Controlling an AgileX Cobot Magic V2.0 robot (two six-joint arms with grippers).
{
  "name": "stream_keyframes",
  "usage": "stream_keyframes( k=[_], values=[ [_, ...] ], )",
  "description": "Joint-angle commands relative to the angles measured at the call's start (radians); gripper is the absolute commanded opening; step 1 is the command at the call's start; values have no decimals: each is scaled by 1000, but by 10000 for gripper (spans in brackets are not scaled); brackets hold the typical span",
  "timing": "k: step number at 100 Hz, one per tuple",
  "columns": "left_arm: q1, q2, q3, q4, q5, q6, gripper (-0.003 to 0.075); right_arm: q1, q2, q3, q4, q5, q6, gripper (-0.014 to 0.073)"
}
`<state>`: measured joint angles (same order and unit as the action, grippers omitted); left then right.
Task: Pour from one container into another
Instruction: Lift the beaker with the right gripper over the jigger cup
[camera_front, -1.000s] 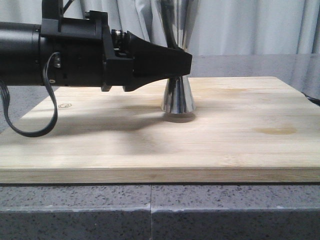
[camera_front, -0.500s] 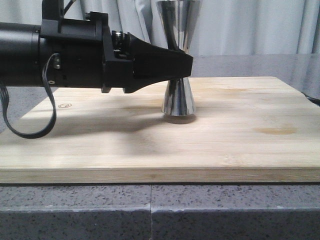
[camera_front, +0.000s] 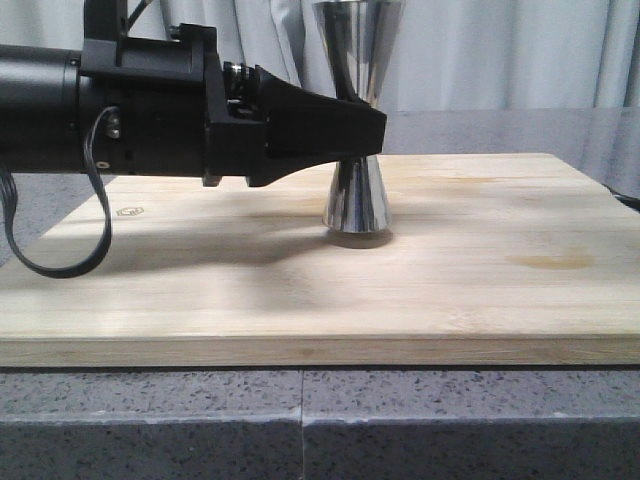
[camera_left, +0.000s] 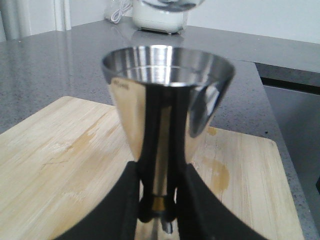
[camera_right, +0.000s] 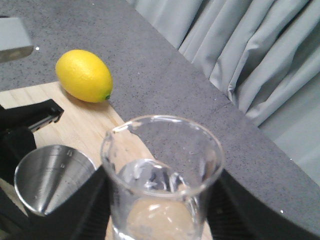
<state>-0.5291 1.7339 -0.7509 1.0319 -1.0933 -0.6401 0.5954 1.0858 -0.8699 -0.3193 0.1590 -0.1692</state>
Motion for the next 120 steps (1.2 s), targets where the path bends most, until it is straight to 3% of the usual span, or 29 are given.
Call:
stream_keyframes(
  k=[1,120],
  values=[
    [0,-49,-27,-37,-83,-12,-19,7,-11,-39,-22,-73,-6,162],
    [0,-49,-27,-30,-83,-28,-19,42,-9,-41,-124,4,-22,162]
  ],
)
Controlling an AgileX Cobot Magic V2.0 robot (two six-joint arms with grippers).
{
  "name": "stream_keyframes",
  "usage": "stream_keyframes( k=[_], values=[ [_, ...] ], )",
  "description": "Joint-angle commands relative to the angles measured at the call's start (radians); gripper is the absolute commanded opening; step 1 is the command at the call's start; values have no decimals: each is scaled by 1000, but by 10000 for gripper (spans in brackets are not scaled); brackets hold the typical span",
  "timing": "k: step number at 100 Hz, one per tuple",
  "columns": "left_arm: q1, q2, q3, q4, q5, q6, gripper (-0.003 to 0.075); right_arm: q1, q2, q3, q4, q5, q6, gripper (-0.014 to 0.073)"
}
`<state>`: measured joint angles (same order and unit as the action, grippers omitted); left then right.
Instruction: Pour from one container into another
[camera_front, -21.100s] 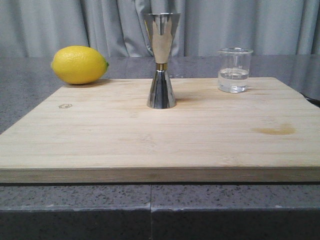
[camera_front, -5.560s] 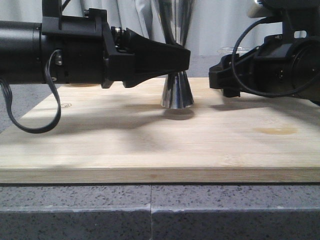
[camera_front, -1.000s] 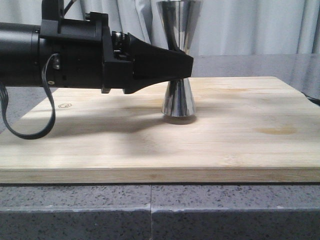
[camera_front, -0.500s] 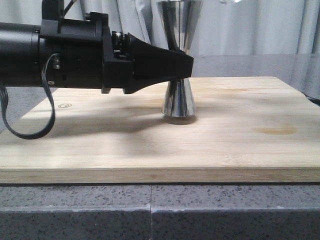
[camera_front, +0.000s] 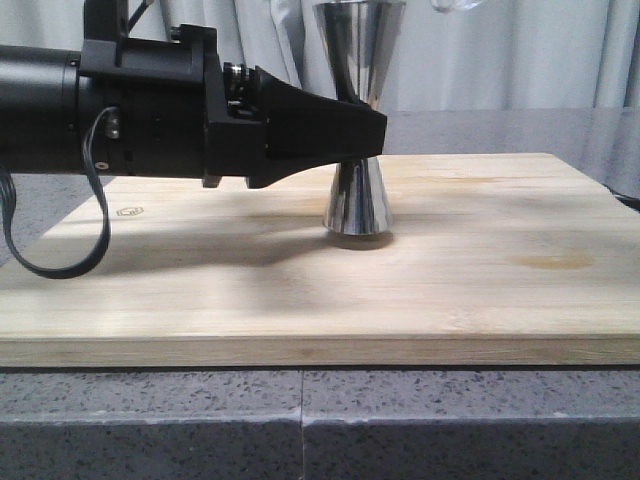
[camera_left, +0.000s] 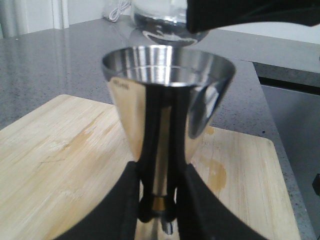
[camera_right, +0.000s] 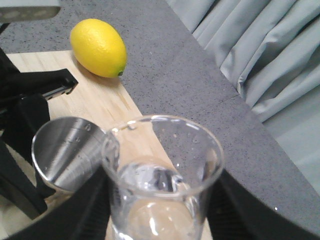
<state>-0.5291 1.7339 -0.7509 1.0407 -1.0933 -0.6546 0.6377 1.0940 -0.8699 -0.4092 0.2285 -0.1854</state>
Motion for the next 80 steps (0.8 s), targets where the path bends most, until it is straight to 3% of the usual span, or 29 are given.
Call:
stream_keyframes(
  k=[1,80],
  values=[
    [0,-49,-27,-39,-83,-13,-19,0,-17,-41,-36,-65,-6,162],
    [0,-49,-27,-35,-83,-13,-19,3,20,-90,-87,-37,-22,162]
  ],
)
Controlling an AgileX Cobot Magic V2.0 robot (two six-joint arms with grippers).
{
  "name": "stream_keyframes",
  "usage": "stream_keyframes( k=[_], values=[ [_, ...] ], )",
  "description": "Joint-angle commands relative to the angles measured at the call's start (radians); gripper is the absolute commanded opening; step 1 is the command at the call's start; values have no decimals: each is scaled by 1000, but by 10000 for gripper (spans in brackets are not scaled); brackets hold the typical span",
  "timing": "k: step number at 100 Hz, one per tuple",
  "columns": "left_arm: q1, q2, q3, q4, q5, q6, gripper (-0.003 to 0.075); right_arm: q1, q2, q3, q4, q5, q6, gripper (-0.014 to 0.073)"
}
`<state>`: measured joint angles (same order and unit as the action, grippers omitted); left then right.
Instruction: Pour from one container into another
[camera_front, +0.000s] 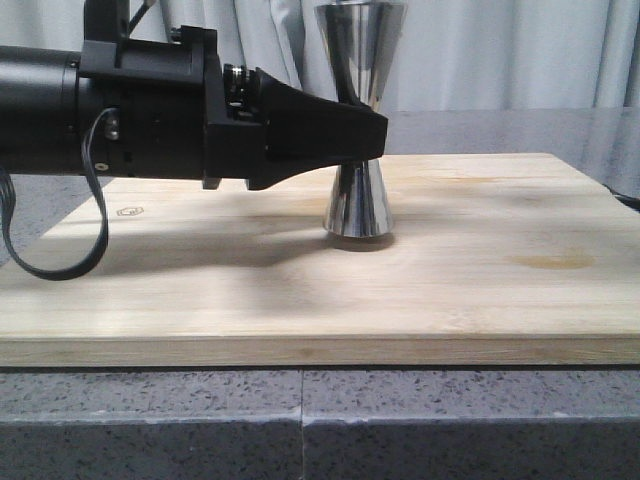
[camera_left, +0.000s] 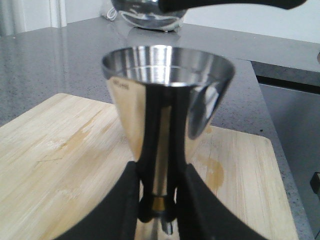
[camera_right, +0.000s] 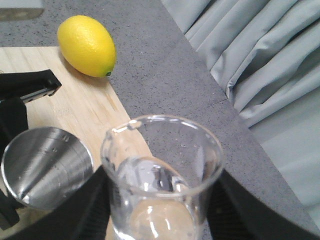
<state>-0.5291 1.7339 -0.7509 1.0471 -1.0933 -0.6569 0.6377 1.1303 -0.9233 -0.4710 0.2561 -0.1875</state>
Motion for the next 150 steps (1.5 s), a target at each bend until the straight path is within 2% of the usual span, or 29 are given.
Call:
stream_keyframes(
  k=[1,150],
  values=[
    [0,-49,-27,-41,-83,-11,-19,6,-16,-36,-25,-65,-20,162],
    [0,-49,-27,-37,-83,-11,-19,66,-16,-36,-180,24,-39,162]
  ],
)
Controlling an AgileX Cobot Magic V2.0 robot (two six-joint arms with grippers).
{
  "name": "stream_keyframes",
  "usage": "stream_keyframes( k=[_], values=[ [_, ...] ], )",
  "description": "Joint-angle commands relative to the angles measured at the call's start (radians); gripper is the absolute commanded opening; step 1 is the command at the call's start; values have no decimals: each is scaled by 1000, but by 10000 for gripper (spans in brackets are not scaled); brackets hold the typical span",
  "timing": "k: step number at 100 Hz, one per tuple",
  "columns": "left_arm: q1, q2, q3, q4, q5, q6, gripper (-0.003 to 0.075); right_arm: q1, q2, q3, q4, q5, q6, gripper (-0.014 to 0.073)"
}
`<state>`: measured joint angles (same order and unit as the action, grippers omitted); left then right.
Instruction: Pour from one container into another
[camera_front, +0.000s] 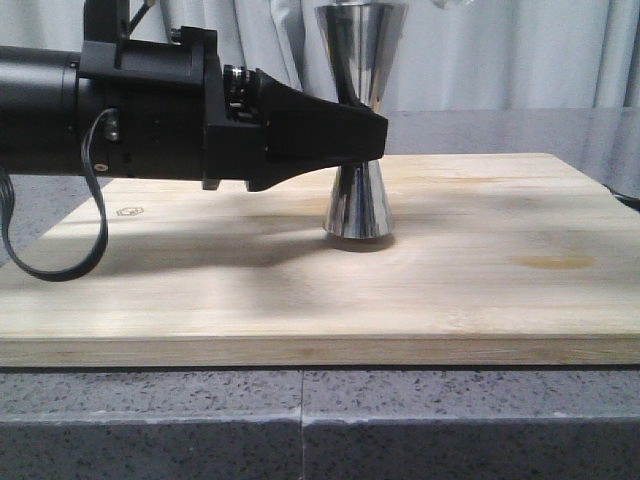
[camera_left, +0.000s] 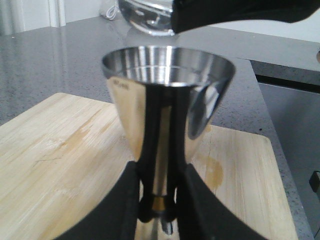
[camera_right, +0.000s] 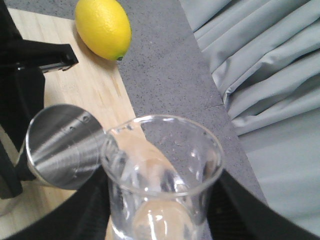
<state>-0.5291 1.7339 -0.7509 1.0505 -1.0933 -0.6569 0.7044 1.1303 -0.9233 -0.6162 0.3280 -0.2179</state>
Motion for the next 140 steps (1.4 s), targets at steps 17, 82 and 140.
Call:
stream_keyframes(
  k=[17,82,140],
  values=[
    [0,-49,-27,-41,-83,-11,-19,-1,-16,-36,-43,-41,-9,162],
    [0,-49,-27,-41,-83,-13,-19,-1,-16,-36,-83,-27,-9,162],
    [0,-49,-27,-41,-83,-13,-19,2,-16,-36,-110,-18,-9,161]
  ],
)
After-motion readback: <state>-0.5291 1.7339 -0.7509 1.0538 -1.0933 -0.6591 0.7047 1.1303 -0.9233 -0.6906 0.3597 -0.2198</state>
